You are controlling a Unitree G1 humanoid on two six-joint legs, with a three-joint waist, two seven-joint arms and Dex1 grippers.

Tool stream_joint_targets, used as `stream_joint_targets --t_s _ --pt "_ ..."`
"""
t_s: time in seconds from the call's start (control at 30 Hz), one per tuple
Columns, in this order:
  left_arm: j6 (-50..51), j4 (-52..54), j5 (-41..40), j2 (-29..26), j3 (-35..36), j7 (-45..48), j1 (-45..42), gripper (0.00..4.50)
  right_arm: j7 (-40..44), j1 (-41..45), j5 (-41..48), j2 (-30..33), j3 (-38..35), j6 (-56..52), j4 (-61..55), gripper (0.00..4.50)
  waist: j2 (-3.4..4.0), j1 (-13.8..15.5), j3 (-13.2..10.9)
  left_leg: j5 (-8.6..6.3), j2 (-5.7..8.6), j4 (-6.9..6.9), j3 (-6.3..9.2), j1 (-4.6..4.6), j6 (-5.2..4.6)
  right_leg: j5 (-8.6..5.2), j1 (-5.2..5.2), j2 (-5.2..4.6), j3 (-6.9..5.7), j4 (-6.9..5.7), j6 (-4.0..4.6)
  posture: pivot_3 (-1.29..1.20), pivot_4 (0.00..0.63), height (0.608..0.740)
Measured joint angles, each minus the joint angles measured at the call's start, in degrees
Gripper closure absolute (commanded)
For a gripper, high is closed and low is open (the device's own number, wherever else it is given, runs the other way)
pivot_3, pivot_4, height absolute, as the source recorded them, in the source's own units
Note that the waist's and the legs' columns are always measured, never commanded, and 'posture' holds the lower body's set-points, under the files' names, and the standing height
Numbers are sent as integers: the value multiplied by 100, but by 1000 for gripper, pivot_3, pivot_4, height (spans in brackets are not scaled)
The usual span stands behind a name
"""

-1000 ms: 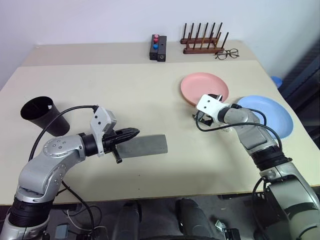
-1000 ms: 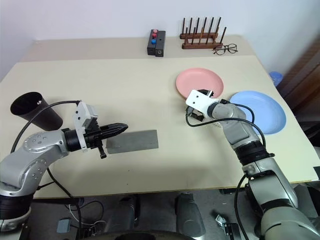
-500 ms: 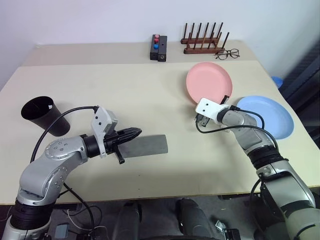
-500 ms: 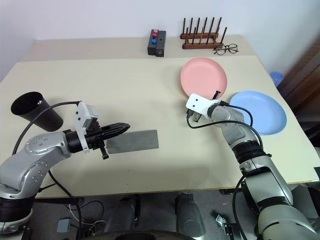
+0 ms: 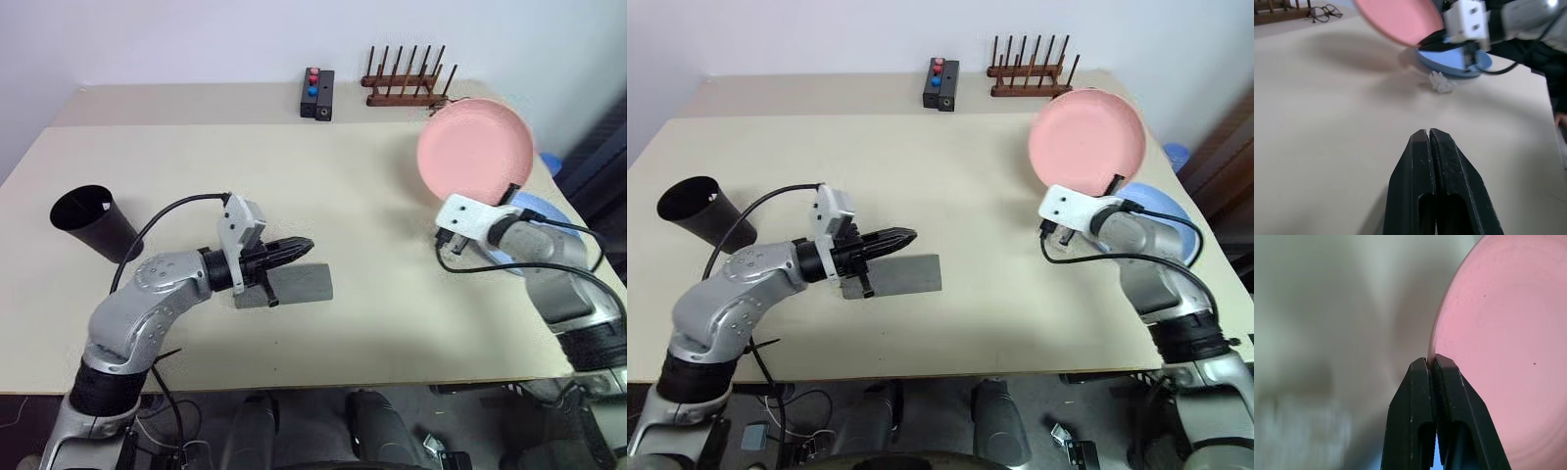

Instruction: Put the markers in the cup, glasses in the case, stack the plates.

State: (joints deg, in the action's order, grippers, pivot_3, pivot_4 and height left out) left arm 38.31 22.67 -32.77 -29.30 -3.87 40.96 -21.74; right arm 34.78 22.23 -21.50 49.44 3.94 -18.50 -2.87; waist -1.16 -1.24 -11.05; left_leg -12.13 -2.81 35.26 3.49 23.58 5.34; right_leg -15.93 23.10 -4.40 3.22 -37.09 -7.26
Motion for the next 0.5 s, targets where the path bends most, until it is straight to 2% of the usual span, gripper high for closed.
stream_joint_targets --t_s 0.13,0.23,0.5 --pt "-818 -422 518 334 -253 65 -325 4500 367 -445 255 151 -617 -924 -726 4446 0 25 0 0 0 2 0 -1 1 1 -5 0 0 2 1 0 150 740" --pt "-1303 -692 613 646 -450 306 -358 4500 593 -692 421 196 -818 -1405 -916 4446 0 29 0 0 1 3 0 -2 1 1 -12 0 0 11 1 0 150 740" --pt "-1135 -641 585 645 -586 507 -390 4500 825 -955 652 512 -862 -1540 -625 4446 1 19 0 0 1 3 0 -5 0 -1 -14 0 1 10 5 0 150 740"
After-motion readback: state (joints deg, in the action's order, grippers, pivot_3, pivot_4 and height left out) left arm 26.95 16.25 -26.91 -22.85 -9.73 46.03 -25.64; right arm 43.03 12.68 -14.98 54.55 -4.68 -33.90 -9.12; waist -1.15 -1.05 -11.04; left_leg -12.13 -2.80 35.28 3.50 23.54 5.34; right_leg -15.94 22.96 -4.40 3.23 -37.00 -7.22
